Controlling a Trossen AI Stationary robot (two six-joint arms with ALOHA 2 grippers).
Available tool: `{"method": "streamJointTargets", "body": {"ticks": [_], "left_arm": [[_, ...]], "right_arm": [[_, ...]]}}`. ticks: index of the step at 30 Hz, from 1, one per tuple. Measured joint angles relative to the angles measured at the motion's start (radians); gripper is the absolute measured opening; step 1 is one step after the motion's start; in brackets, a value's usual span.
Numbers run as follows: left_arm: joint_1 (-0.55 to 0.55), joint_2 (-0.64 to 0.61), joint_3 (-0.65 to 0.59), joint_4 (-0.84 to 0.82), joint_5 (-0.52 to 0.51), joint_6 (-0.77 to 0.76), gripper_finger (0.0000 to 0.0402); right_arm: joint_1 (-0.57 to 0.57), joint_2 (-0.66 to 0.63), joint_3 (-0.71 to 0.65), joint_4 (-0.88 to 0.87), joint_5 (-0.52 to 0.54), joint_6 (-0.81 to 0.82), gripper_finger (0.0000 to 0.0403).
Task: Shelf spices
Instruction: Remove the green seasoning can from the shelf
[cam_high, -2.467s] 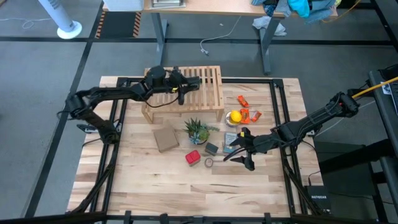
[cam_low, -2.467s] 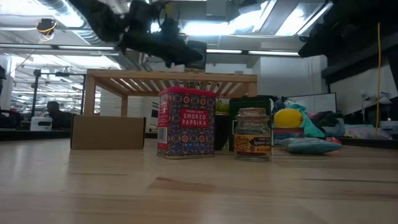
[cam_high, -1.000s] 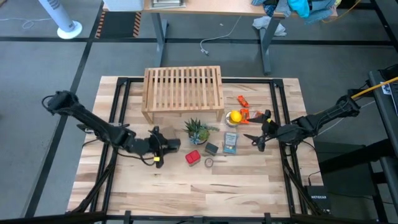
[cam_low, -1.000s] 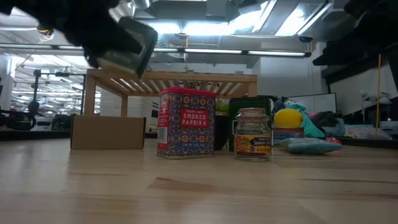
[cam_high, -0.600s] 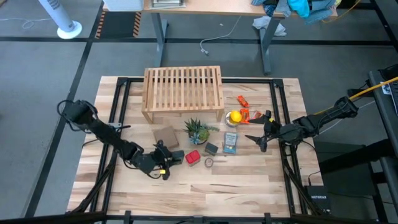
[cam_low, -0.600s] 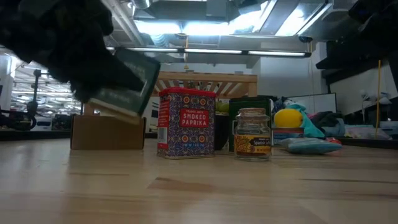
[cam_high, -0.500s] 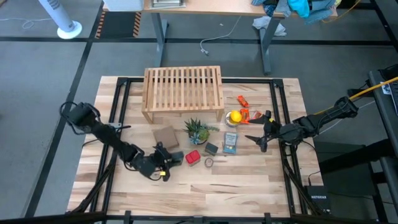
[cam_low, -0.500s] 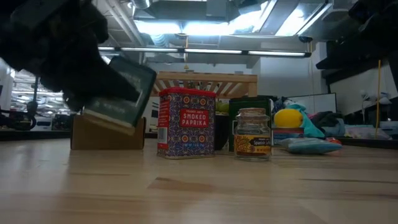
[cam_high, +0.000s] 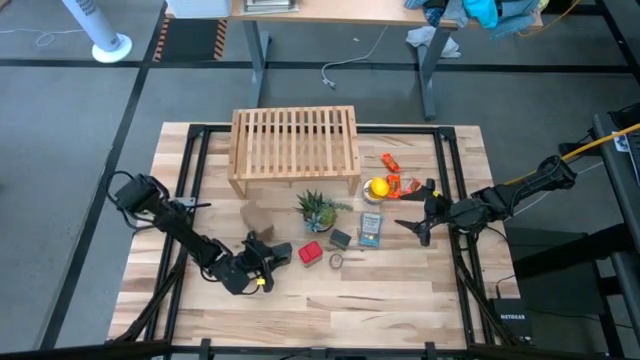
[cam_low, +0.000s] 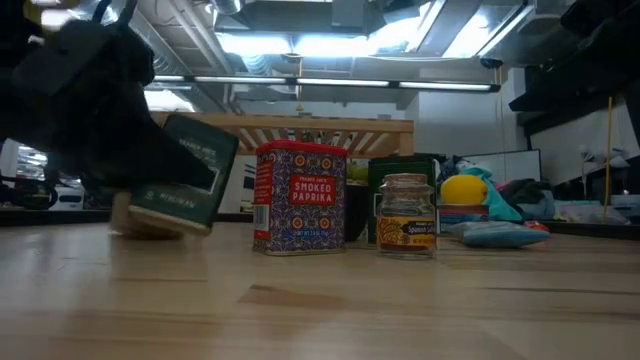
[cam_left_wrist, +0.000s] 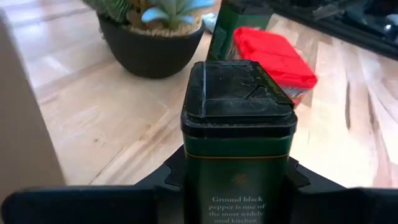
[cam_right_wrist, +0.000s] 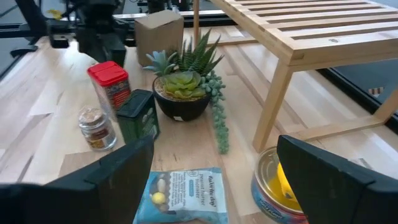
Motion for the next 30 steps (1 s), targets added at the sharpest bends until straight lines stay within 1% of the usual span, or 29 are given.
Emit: {"method": "streamJointTargets", "body": {"ticks": [3, 15, 16, 20, 22, 25, 30], "left_arm": [[0.0, 0.019, 0.0, -0.006, -0.003, -0.012, 0.0107], [-0.001, 0.018, 0.0, -0.005, -0.002, -0.019, 0.0108], [-0.001, 0.018, 0.0, -0.005, -0.002, -0.027, 0.0112], [-0.001, 0.018, 0.0, -0.005, -0.002, -0.048, 0.016], [-0.001, 0.017, 0.0, -0.004, -0.002, -0.048, 0.0175], [-0.001, 0.017, 0.0, -0.004, -0.002, -0.048, 0.0183], [-0.001, 0.016, 0.0, -0.003, 0.022, -0.05, 0.0181]], "right_arm": [[0.0, 0.0, 0.0, 0.002, -0.005, 0.0, 0.0347], [0.0, 0.0, 0.0, 0.004, -0.008, 0.002, 0.0347], [0.0, 0.0, 0.0, 0.005, -0.008, 0.002, 0.0347], [0.0, 0.0, 0.0, 0.004, -0.01, 0.002, 0.0347], [0.0, 0.0, 0.0, 0.004, -0.01, 0.002, 0.0347], [0.0, 0.0, 0.0, 0.004, -0.01, 0.002, 0.0347], [0.0, 0.0, 0.0, 0.004, -0.017, 0.002, 0.0347]]}}
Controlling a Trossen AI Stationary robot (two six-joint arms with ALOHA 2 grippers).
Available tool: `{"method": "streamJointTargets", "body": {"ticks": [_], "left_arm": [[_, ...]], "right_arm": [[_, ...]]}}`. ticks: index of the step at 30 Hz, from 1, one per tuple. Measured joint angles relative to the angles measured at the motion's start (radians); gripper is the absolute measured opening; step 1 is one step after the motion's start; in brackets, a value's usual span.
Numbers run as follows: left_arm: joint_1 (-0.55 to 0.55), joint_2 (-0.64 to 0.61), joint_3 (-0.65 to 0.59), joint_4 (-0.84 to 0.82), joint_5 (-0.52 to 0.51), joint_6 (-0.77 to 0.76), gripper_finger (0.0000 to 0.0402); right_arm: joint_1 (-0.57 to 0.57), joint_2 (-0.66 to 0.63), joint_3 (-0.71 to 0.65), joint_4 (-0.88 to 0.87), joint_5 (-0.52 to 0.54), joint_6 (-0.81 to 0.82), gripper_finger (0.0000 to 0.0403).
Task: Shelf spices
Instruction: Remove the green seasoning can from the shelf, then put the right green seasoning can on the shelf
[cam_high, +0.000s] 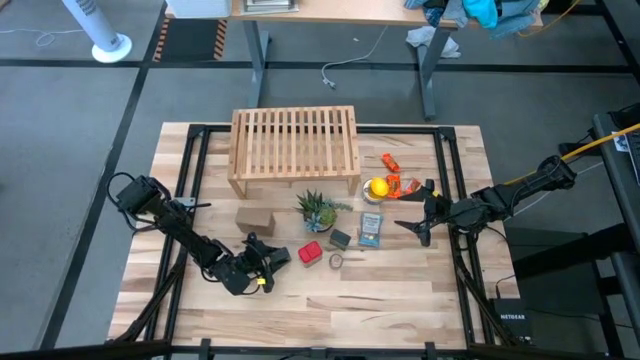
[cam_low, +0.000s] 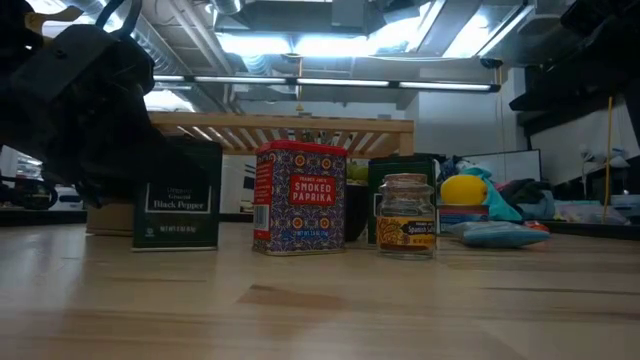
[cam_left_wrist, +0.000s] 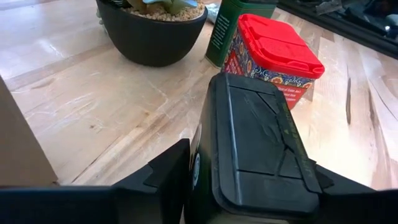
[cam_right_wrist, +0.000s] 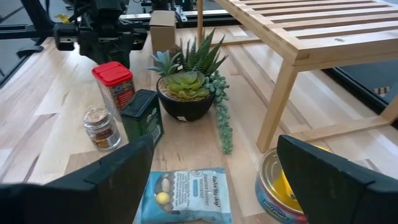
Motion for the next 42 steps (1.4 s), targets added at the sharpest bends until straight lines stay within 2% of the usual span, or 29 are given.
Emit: {"method": "streamJointTargets", "body": {"ticks": [11, 20, 28, 35, 42], "left_arm": [[0.001, 0.0, 0.0, 0.015, -0.03, 0.024, 0.0177], [0.001, -0.001, 0.001, 0.214, -0.085, 0.264, 0.0172], [0.002, -0.002, 0.001, 0.308, -0.117, 0.396, 0.0172], [0.002, -0.043, 0.001, 0.429, -0.163, 0.65, 0.0172], [0.002, -0.191, 0.001, 0.524, -0.193, 1.04, 0.0172]], "right_arm": [[0.0, 0.0, 0.0, 0.002, -0.002, 0.0, 0.0347], [0.0, 0.0, 0.0, 0.003, -0.001, 0.0, 0.0347], [0.0, 0.0, 0.0, 0.003, -0.001, 0.0, 0.0347], [0.0, 0.0, 0.0, 0.003, -0.001, 0.0, 0.0347], [0.0, 0.0, 0.0, 0.002, -0.001, 0.002, 0.0347]]}}
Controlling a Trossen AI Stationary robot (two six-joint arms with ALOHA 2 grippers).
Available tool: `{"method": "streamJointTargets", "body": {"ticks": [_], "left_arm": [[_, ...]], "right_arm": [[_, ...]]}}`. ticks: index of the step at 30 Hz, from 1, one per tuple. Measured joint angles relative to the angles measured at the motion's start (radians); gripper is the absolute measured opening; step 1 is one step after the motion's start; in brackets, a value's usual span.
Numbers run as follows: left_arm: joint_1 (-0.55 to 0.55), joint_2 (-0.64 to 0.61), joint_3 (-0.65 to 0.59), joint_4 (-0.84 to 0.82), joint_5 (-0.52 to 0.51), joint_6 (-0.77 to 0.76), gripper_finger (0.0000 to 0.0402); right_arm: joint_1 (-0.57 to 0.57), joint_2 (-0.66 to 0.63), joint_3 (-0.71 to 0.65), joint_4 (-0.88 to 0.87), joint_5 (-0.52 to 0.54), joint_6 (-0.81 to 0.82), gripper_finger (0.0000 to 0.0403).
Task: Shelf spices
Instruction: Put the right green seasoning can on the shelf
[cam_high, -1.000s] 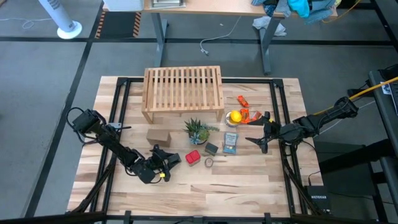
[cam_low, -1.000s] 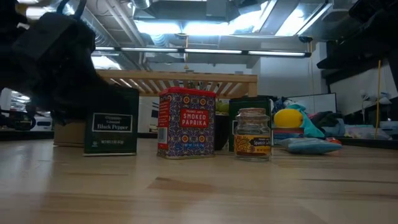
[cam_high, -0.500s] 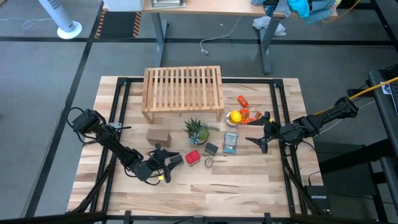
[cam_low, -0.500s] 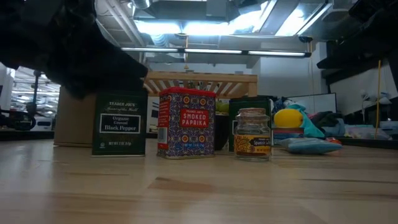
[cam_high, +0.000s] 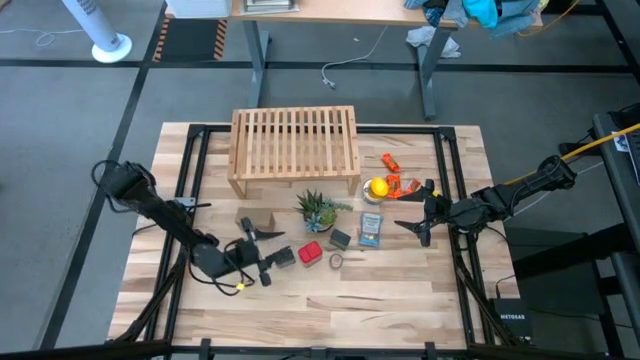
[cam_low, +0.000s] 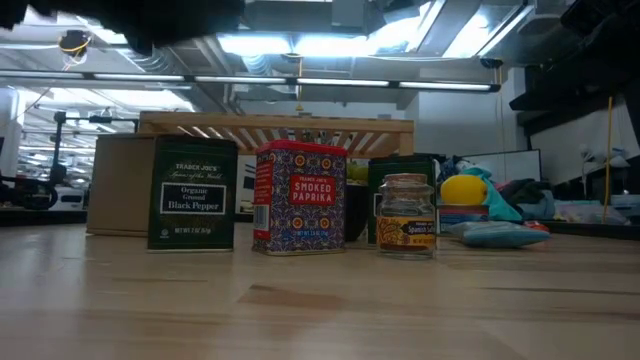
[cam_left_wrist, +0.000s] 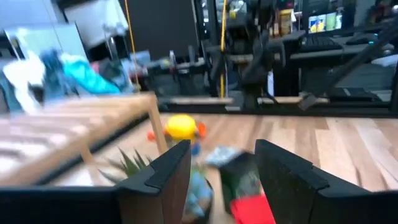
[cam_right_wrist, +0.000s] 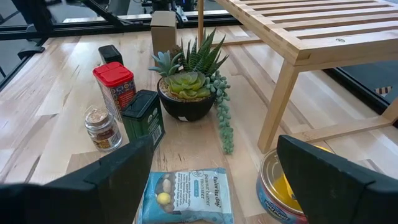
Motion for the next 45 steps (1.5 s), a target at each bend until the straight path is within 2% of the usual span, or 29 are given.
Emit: {"method": "streamJointTargets", "body": {"ticks": [5, 10, 13, 17, 24, 31, 35, 45], "left_arm": [[-0.002, -0.126, 0.0, -0.003, -0.025, 0.194, 0.0172], [-0.015, -0.224, 0.0, -0.054, -0.175, 0.348, 0.0172], [-0.022, -0.262, 0.0, -0.096, -0.234, 0.4, 0.0172], [-0.035, -0.295, 0.0, -0.128, -0.258, 0.447, 0.0172], [-0.036, -0.304, 0.0, -0.15, -0.264, 0.474, 0.0172], [-0.04, -0.304, 0.0, -0.252, -0.312, 0.452, 0.0172], [-0.042, -0.304, 0.0, -0.298, -0.317, 0.413, 0.0172], [-0.042, -0.304, -0.001, -0.358, -0.315, 0.354, 0.0172]], "right_arm": [[0.0, 0.0, 0.0, 0.011, 0.0, 0.091, 0.0347], [0.0, 0.039, 0.0, 0.12, -0.031, 0.162, 0.0347], [0.0, 0.11, 0.0, 0.207, -0.043, 0.163, 0.0347], [0.0, 0.26, 0.0, 0.324, -0.04, 0.165, 0.0347], [0.0, 0.561, 0.0, 0.571, -0.008, 0.213, 0.0347], [0.0, 0.807, 0.0, 0.773, 0.018, 0.282, 0.0347], [0.0, 0.897, 0.005, 0.843, 0.02, 0.316, 0.0347], [0.0, 1.045, 0.098, 0.846, 0.014, 0.338, 0.0347]]}}
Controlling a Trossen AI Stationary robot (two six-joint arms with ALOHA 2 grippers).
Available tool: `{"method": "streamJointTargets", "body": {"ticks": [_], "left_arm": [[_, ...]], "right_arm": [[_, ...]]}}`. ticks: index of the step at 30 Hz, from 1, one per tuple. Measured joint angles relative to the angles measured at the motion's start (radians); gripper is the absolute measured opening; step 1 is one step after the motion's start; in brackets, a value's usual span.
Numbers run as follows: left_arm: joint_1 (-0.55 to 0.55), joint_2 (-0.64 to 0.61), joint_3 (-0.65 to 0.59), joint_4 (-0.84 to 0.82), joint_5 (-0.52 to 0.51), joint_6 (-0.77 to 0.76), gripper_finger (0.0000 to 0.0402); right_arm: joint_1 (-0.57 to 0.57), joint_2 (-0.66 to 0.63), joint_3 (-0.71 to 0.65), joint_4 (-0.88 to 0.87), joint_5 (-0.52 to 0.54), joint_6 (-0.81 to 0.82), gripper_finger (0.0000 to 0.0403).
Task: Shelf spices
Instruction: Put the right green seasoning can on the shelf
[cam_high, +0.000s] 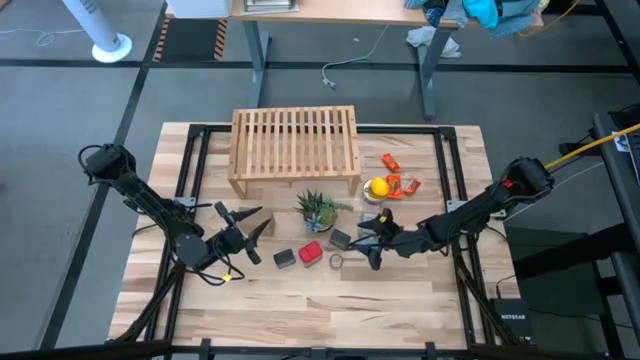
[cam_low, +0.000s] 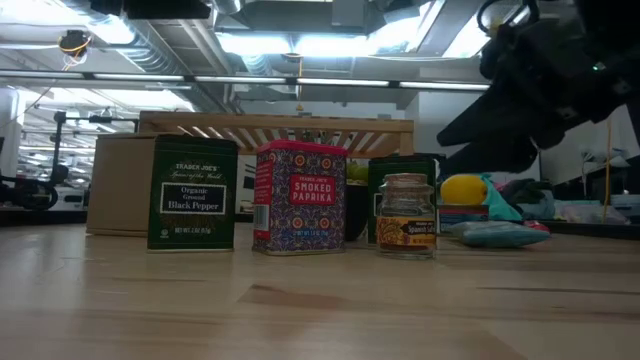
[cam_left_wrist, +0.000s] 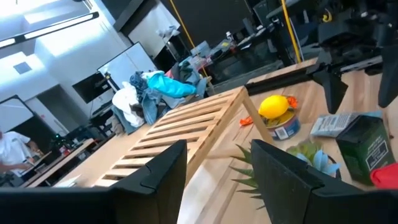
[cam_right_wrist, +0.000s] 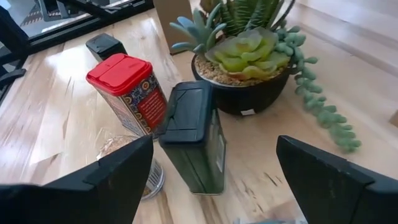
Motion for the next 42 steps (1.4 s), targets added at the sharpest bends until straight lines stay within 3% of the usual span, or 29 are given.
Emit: {"method": "streamJointTargets", "body": {"ticks": [19, 34, 38, 42], "left_arm": [[-0.013, 0.0, -0.001, -0.255, 0.004, -0.246, 0.0172], [-0.018, 0.0, -0.002, -0.357, 0.005, -0.345, 0.0172], [-0.019, 0.0, -0.002, -0.357, 0.006, -0.355, 0.0172], [-0.022, 0.0, -0.002, -0.357, 0.006, -0.356, 0.0172]], "right_arm": [[0.0, 0.189, 0.113, -0.008, 0.057, -0.003, 0.0347], [0.0, 0.322, 0.19, -0.009, 0.097, -0.004, 0.0346], [0.0, 0.326, 0.196, -0.01, 0.113, -0.013, 0.0324], [0.0, 0.326, 0.196, -0.006, 0.138, -0.03, 0.0268]]}}
